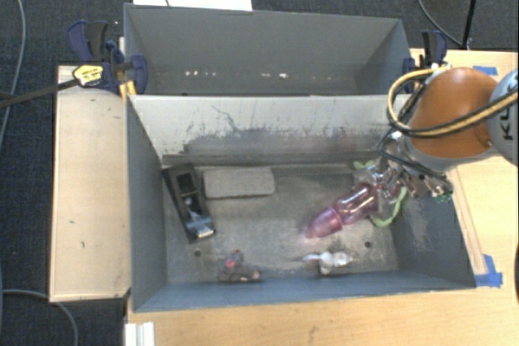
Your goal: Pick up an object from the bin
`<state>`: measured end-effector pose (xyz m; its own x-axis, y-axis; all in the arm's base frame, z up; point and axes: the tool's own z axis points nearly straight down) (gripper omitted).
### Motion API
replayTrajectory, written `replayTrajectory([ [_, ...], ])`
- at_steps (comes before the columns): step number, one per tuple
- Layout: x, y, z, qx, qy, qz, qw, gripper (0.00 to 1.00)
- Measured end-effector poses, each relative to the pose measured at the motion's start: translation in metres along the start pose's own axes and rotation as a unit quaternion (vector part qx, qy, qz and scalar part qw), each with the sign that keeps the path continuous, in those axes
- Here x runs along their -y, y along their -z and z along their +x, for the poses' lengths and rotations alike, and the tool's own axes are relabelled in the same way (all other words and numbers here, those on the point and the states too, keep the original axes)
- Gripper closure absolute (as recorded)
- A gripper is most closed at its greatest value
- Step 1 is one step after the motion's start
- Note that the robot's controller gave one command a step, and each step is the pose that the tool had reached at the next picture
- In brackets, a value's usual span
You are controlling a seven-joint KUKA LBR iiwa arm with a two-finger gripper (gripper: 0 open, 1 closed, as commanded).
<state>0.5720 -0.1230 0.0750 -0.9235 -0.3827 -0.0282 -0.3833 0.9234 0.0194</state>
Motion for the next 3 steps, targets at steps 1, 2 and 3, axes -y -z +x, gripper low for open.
replayTrajectory([
  [1,0.000,0.000,0.000,0.0000,0.000,0.000,1.0000,1.00],
  [2,-0.002,-0.003,-0.020,0.0055,-0.030,0.000,0.9995,1.00],
  [3,-0.002,-0.003,-0.020,0.0055,-0.032,0.000,0.9995,1.00],
])
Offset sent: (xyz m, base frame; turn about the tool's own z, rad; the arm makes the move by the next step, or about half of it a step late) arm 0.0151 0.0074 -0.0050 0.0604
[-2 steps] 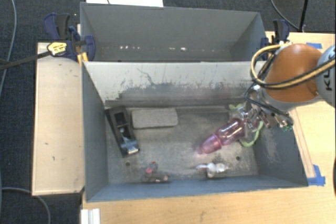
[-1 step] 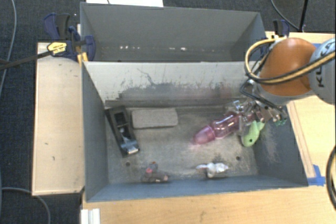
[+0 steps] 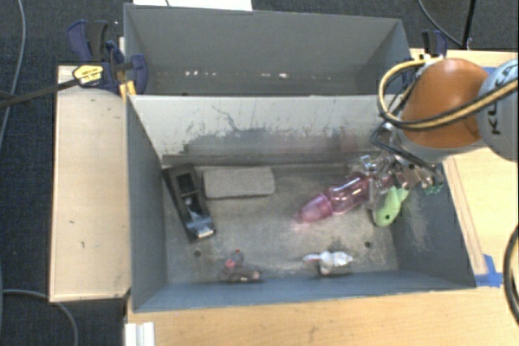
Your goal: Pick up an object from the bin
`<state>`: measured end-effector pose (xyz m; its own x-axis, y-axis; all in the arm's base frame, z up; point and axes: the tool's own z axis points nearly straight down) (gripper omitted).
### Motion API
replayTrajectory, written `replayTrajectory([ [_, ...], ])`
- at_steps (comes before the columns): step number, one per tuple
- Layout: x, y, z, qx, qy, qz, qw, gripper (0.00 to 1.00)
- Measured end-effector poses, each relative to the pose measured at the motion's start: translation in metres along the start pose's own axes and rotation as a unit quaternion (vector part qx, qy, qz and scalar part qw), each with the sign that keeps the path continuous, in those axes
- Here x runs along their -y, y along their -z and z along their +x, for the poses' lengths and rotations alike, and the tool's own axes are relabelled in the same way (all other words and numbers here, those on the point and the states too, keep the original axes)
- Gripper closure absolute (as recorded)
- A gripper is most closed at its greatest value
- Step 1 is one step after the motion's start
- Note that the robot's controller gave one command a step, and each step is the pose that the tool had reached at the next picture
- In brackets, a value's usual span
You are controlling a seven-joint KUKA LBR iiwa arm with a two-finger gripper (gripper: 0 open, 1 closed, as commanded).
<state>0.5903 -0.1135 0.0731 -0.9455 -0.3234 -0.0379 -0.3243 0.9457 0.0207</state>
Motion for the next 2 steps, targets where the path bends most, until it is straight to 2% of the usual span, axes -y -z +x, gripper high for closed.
replayTrajectory([
  [2,0.0042,0.0003,0.0014,0.0019,-0.008,-0.001,1.0000,1.00],
])
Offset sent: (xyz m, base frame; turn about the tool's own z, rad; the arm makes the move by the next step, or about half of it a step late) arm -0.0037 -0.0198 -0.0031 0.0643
